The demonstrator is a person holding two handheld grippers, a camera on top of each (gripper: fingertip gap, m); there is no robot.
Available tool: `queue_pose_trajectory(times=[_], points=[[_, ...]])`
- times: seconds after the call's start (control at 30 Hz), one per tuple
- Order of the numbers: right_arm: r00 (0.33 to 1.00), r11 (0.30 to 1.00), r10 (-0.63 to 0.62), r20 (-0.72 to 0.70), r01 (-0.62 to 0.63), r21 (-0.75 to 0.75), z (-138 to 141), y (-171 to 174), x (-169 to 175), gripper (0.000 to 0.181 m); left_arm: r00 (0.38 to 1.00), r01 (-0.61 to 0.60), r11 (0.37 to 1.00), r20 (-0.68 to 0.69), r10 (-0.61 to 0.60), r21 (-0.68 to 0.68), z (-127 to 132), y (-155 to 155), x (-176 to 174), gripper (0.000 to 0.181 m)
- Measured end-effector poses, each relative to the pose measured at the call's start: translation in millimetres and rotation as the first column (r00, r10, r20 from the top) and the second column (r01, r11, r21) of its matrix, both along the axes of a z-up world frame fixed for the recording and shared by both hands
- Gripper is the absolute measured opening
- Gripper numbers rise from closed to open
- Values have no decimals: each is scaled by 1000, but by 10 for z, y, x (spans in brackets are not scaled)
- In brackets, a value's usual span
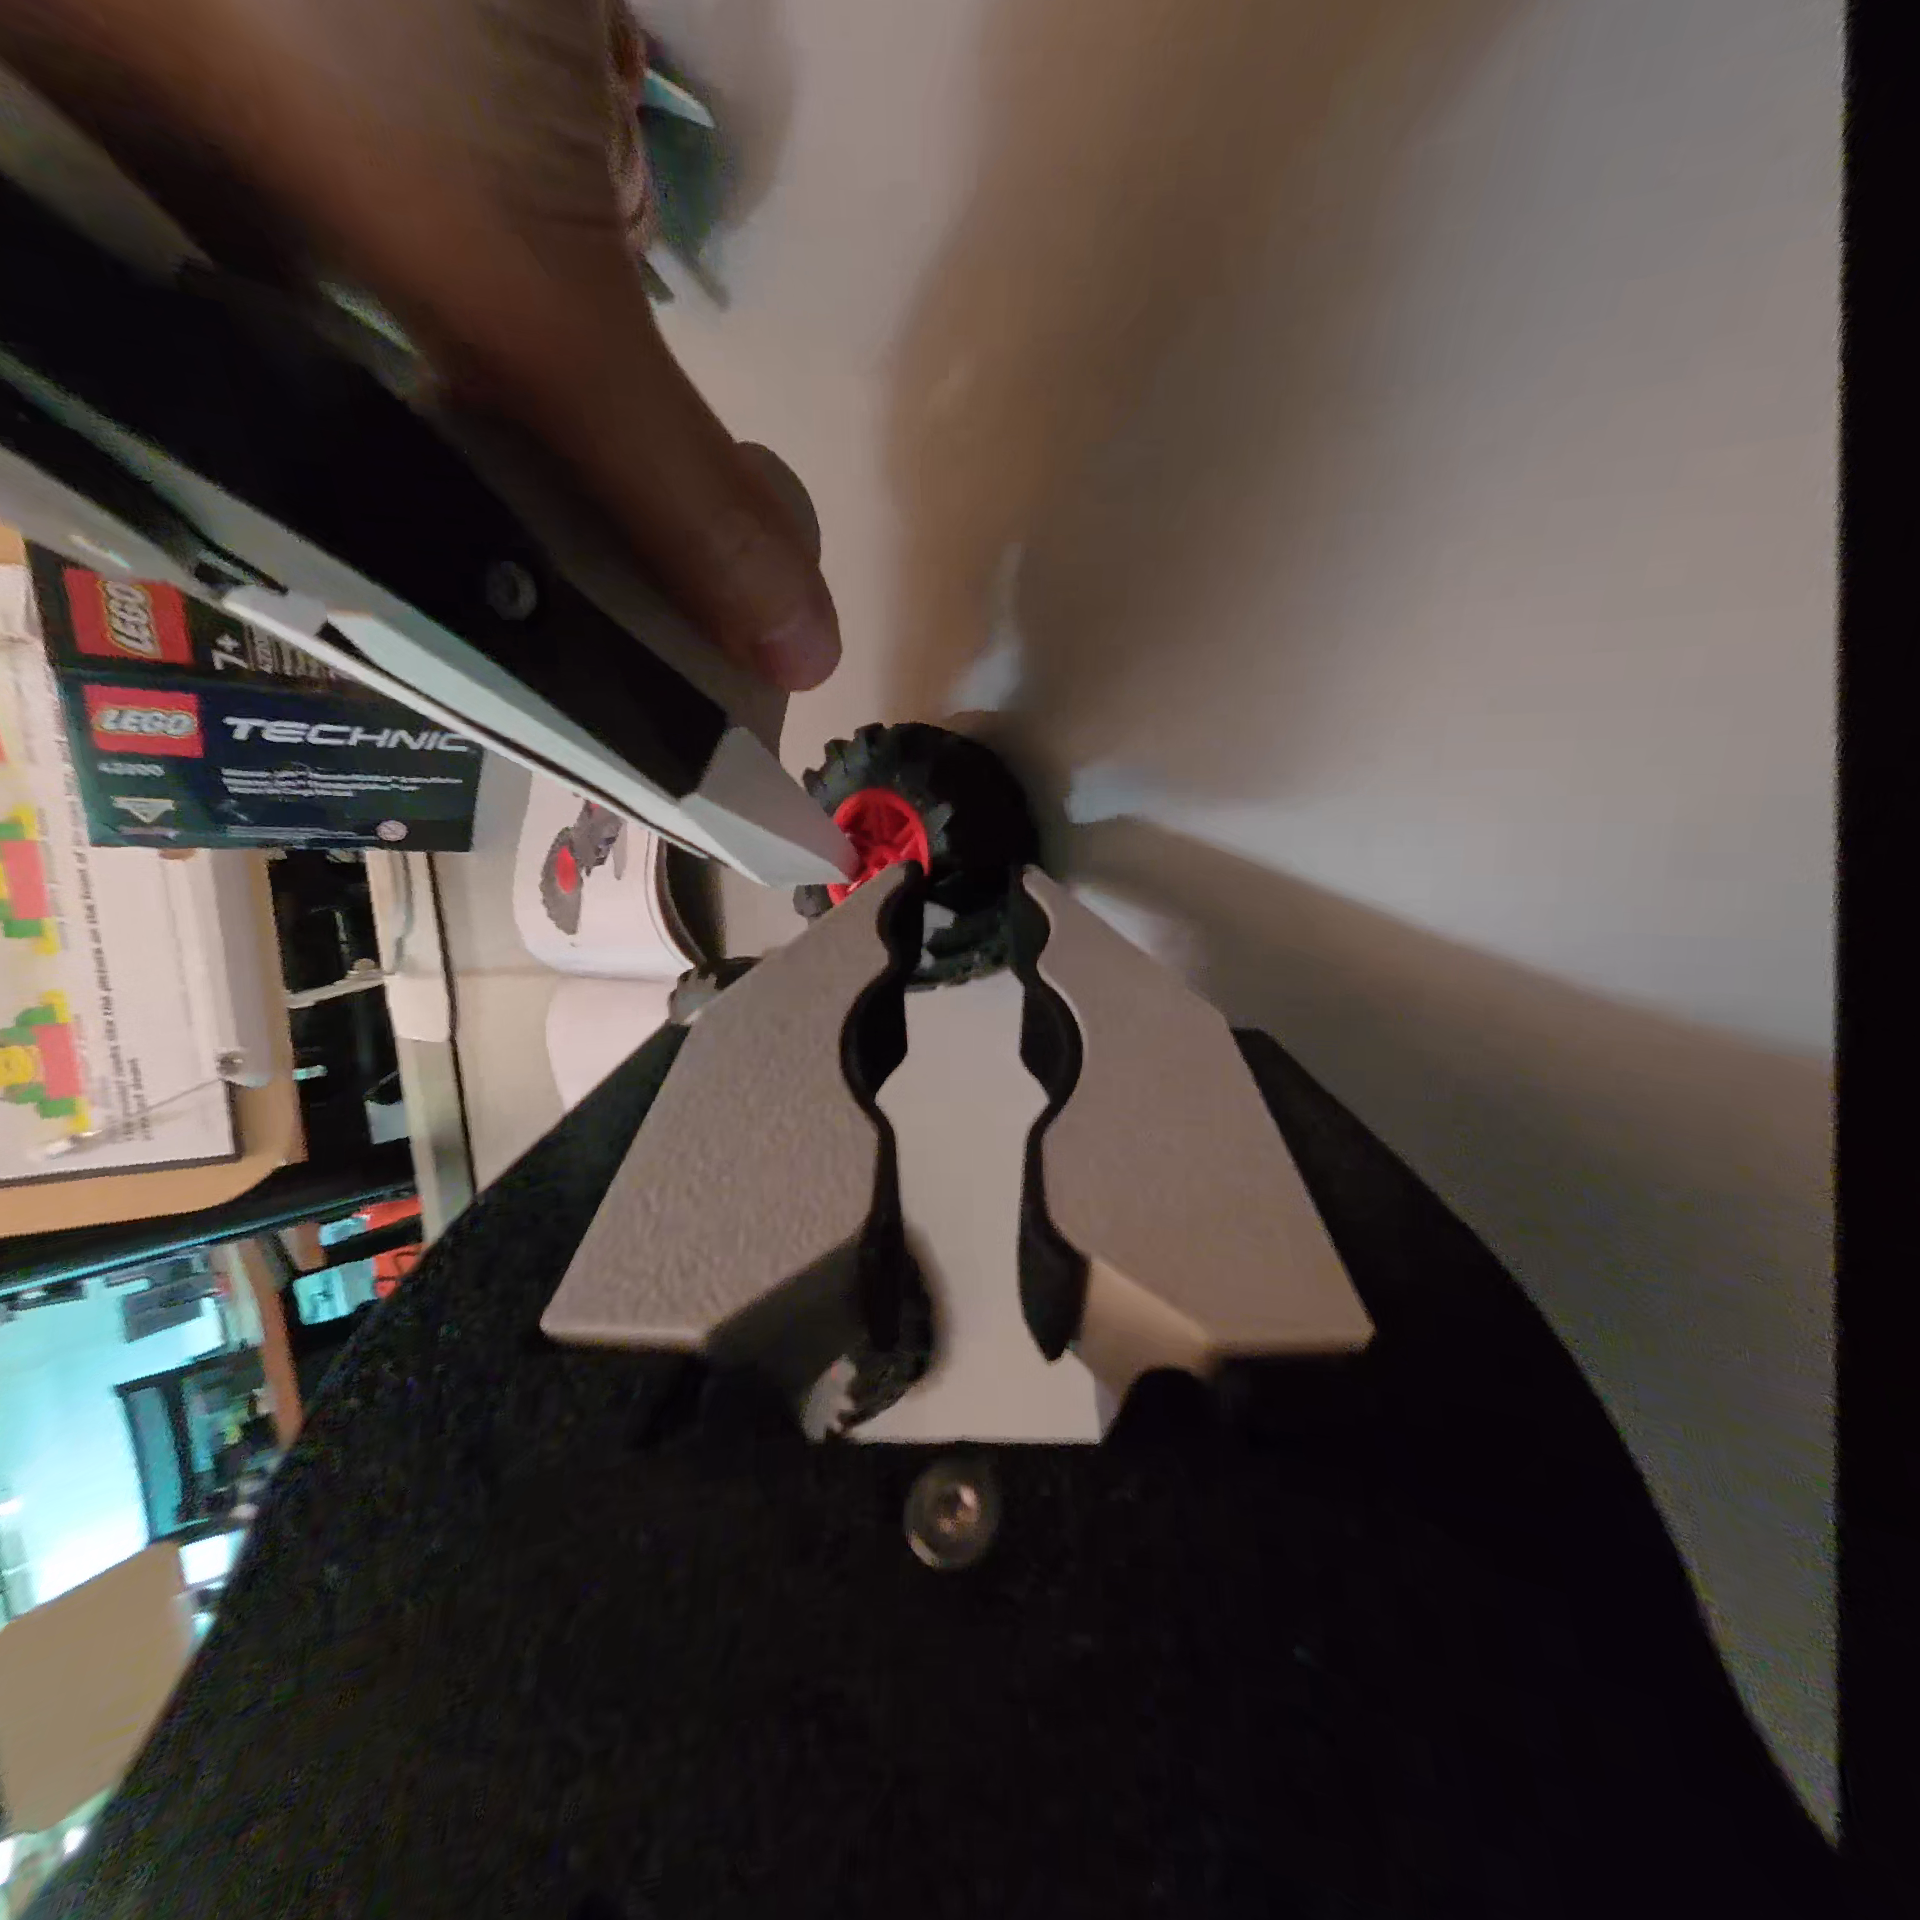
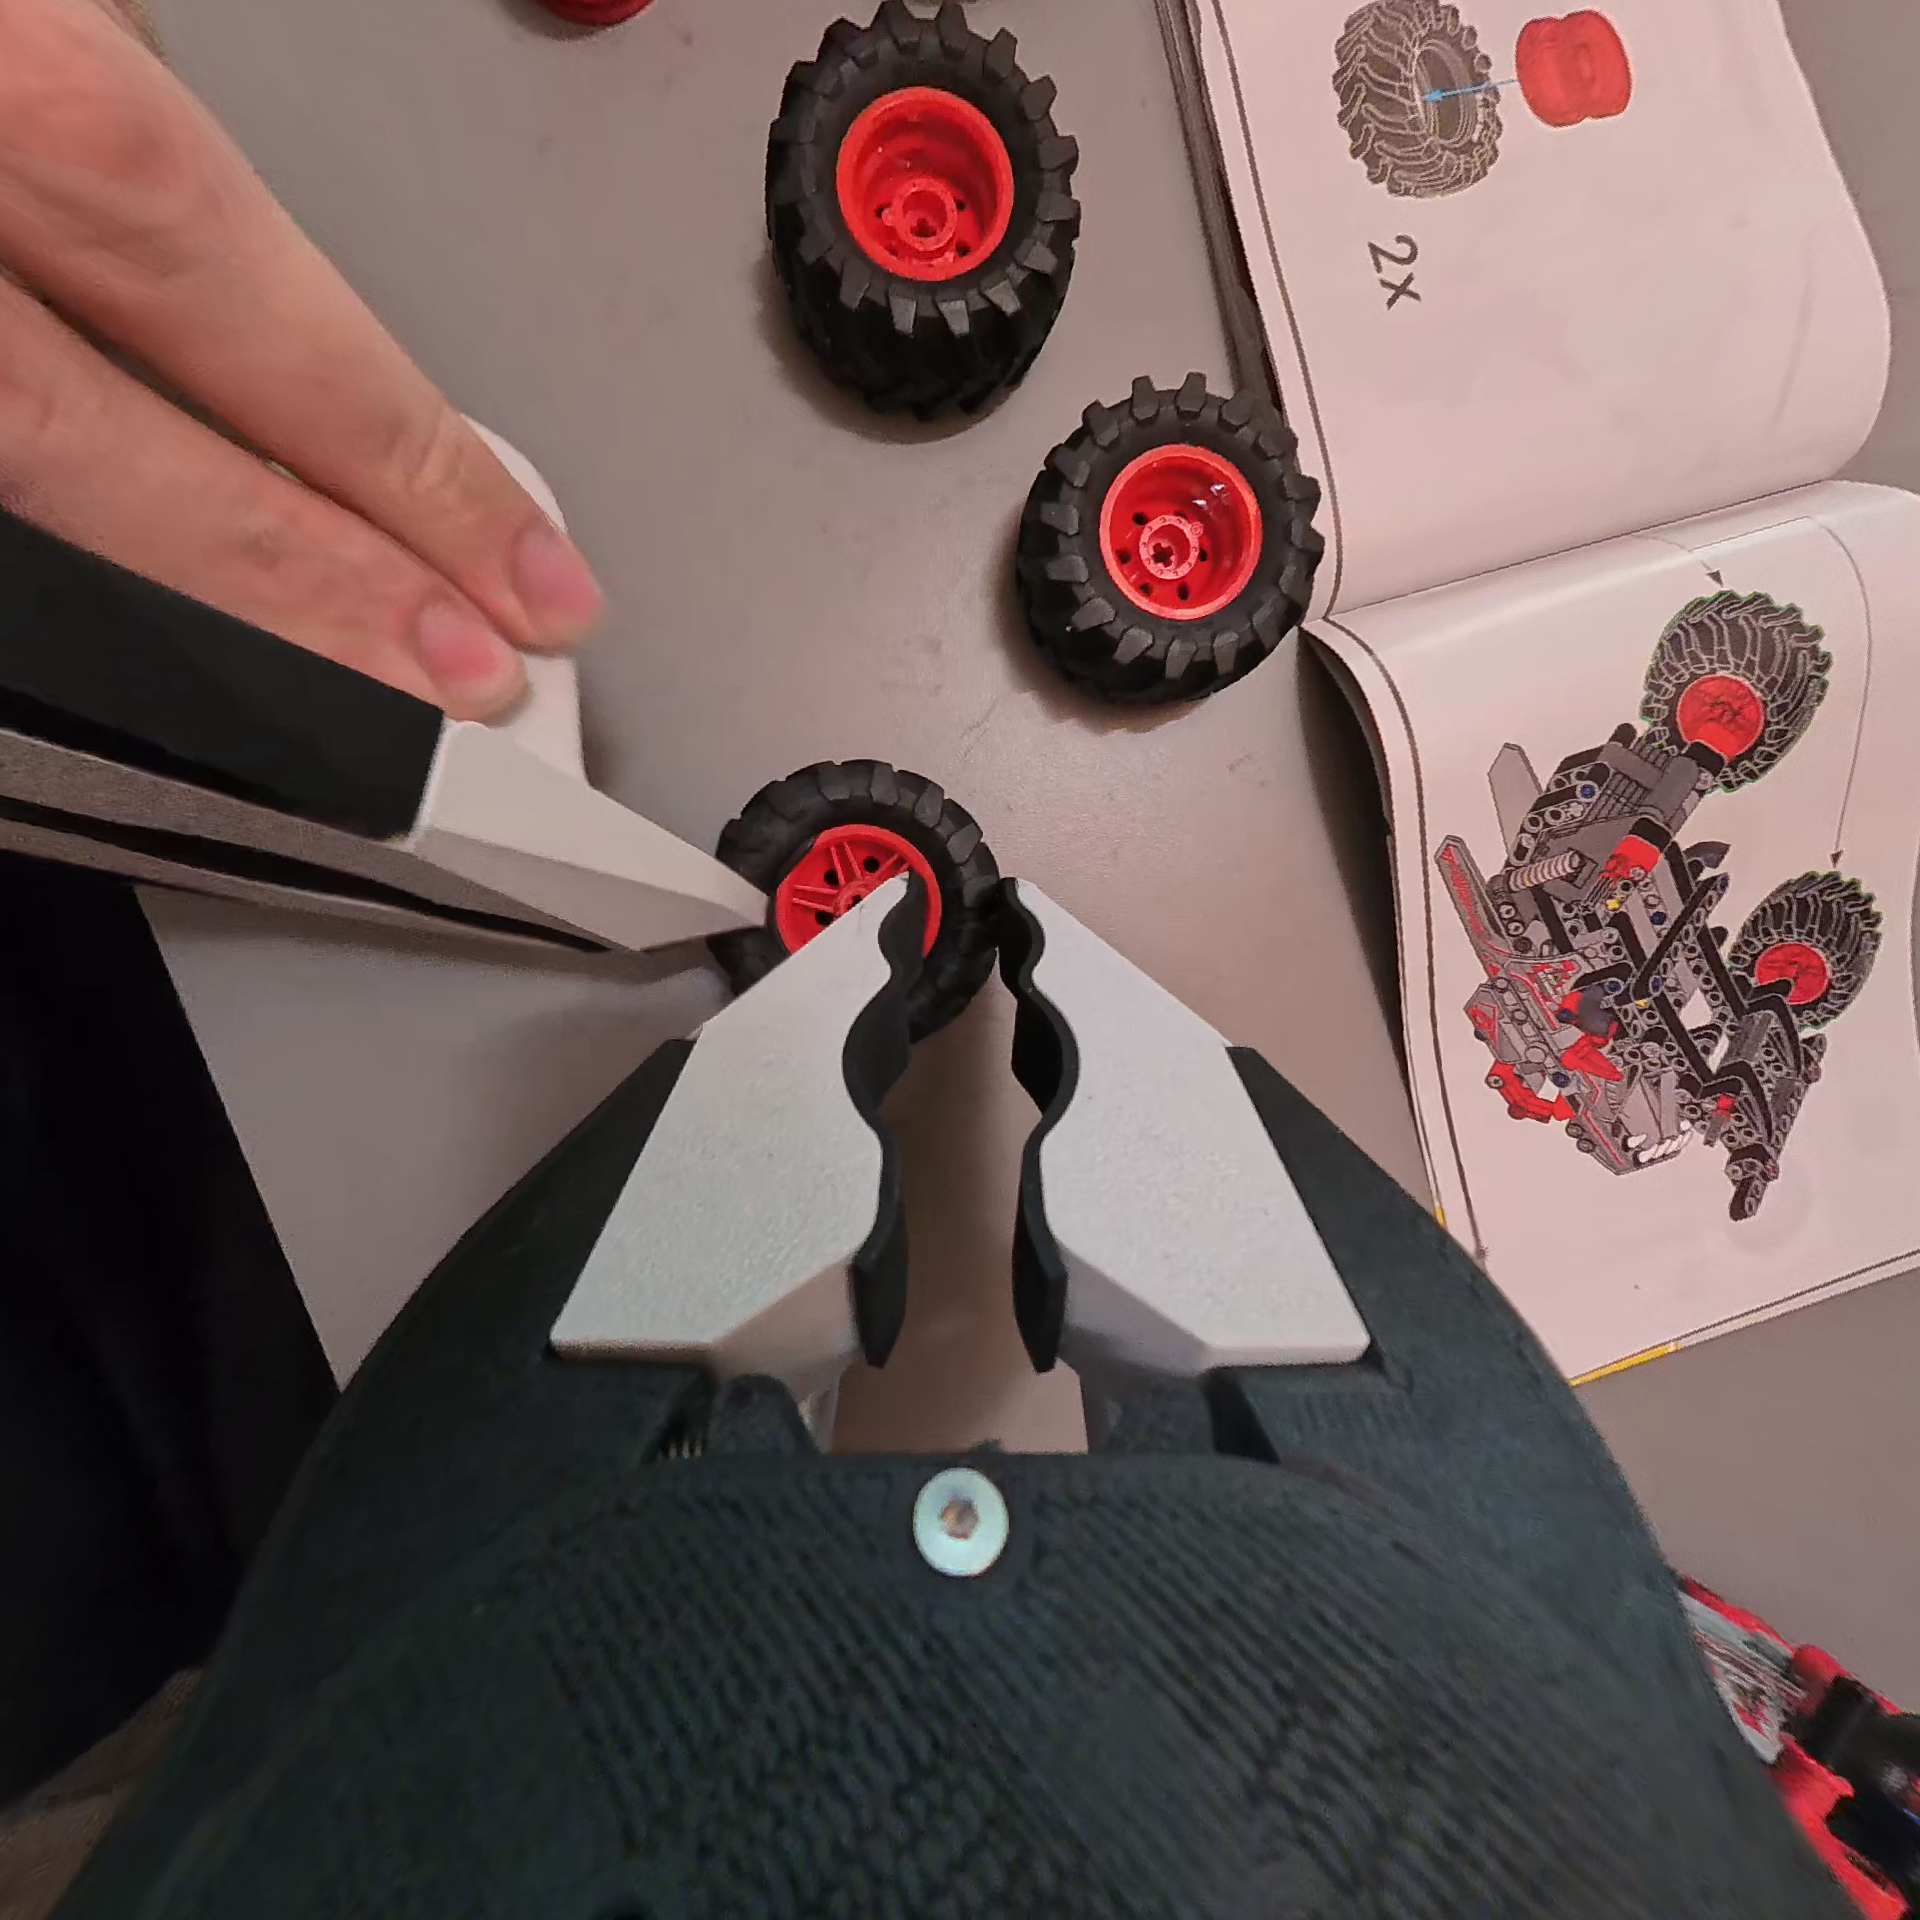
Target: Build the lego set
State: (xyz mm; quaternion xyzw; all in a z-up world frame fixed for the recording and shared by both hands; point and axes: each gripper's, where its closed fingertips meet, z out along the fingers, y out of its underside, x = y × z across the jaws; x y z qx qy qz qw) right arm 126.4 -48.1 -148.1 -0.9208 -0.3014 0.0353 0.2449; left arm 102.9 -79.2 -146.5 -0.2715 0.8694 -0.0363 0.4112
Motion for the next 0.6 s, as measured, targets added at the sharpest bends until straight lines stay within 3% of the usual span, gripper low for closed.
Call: queue_pose_trajectory(times=[0.2,0.33,0.5,0.57,0.6], points=[[1000,1000,13,28,-13,6,3,0,-2,12,1000,22,999,0,-22,28,106,135,-48,0],[1000,1000,11,16,-11,7,2,0,-1,12,998,56,994,-6,-55,97,129,208,5,1],[1000,1000,4,23,-4,-1,-1,-2,-2,13,988,120,979,-114,-102,163,74,203,-45,0],[1000,1000,7,25,-7,-9,-1,4,-2,12,935,196,970,-324,-140,147,-194,124,-250,0],[1000,1000,8,21,-8,-11,-1,3,-2,12,945,226,951,-283,-162,209,-174,116,-190,0]])
